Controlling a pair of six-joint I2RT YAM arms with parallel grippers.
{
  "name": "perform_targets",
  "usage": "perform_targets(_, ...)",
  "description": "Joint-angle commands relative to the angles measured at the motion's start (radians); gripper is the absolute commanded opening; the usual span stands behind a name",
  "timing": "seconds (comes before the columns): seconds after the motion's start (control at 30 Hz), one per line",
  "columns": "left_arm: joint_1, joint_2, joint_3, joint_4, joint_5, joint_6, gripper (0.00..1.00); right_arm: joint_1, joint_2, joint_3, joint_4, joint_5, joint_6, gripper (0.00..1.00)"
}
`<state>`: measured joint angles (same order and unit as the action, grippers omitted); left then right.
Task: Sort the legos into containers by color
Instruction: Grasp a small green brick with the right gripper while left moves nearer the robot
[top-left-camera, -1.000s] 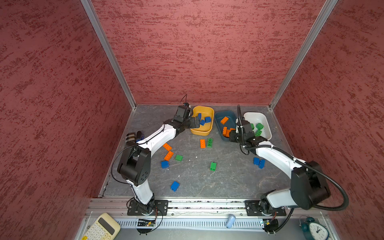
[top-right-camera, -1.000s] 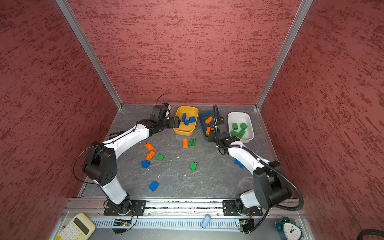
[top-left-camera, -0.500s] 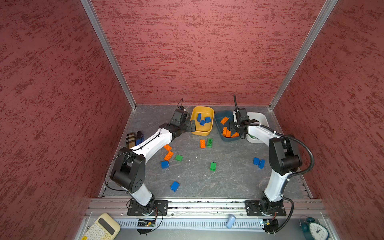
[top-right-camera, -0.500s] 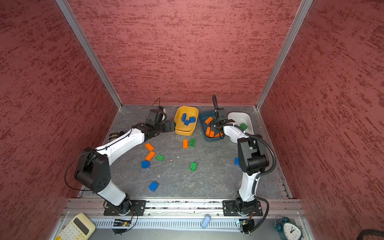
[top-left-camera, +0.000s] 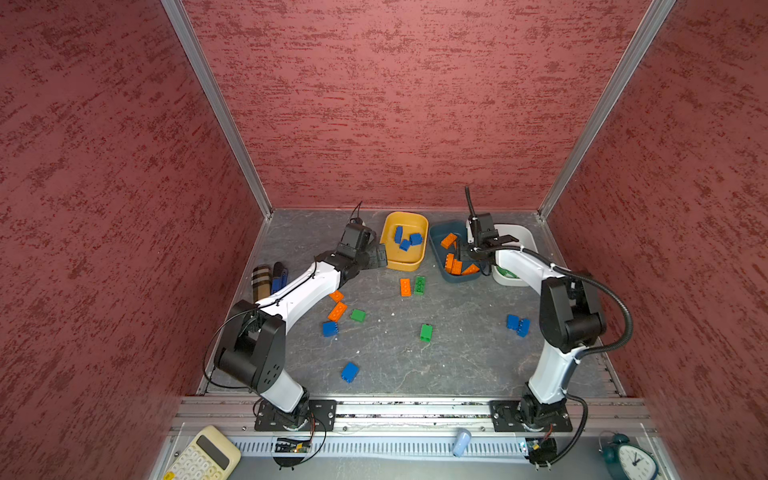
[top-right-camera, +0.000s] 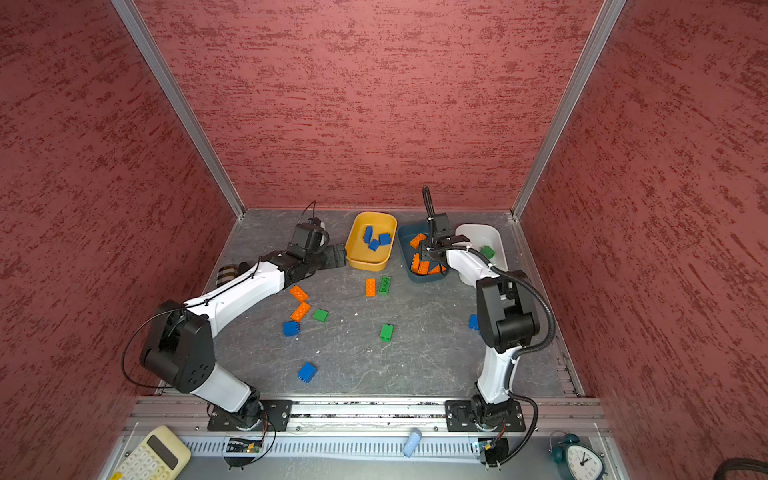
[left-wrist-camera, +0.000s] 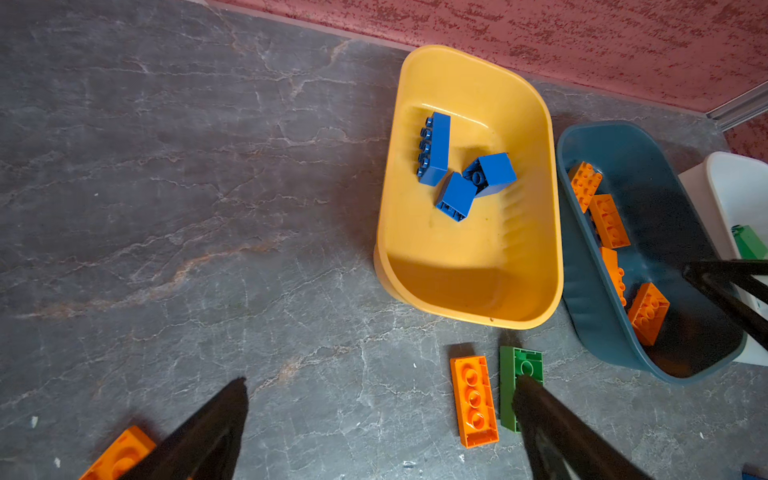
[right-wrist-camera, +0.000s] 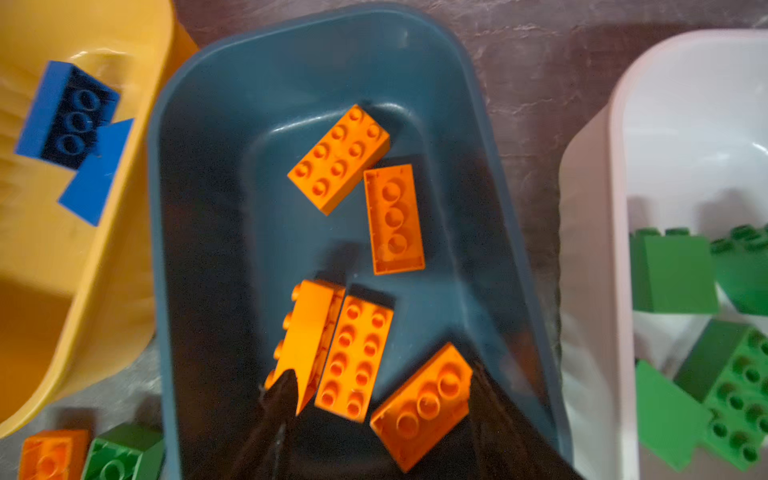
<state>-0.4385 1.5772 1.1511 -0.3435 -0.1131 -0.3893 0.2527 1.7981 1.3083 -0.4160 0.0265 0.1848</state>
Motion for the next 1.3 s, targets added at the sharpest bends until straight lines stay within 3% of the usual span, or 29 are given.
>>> perform_targets(0.0,0.006,-0.033,-0.017,0.002,-0.001,-0.04,1.0,0.026,-0.12,-0.091,0.073,-0.149,0.046,0.67)
perform_targets(0.2,0.032,-0.046,-0.039,0.011,0.048,-0.068,0.99,0.093,-0.276,-0.28,0.167,-0.208,0.208,0.68)
perform_targets(0.37,0.04,-0.061,-0.057,0.01,0.04,-0.063,1.0,0.241,-0.386,-0.397,0.115,-0.042,0.385,0.7)
perform_targets(0.5,0.044,-0.065,-0.075,0.012,0.017,-0.067,0.99,0.355,-0.422,-0.473,0.076,-0.004,0.501,0.71)
perform_targets(0.73,0.055,-0.048,-0.083,0.026,0.024,-0.083,1.0,0.492,-0.374,-0.465,-0.023,0.031,0.604,0.73)
perform_targets(0.9,0.057,-0.038,-0.084,0.031,0.024,-0.089,1.0,0.569,-0.264,-0.417,-0.068,-0.031,0.603,0.74)
perform_targets(1.03,0.058,-0.036,-0.086,0.031,0.018,-0.091,0.99,0.619,-0.188,-0.378,-0.16,0.028,0.632,0.73)
perform_targets(1.13,0.061,-0.033,-0.086,0.028,0.013,-0.092,0.99,0.639,-0.153,-0.36,-0.189,0.053,0.636,0.68)
perform_targets(1.27,0.066,-0.027,-0.085,0.023,0.011,-0.097,0.99,0.648,-0.136,-0.357,-0.168,0.061,0.636,0.48)
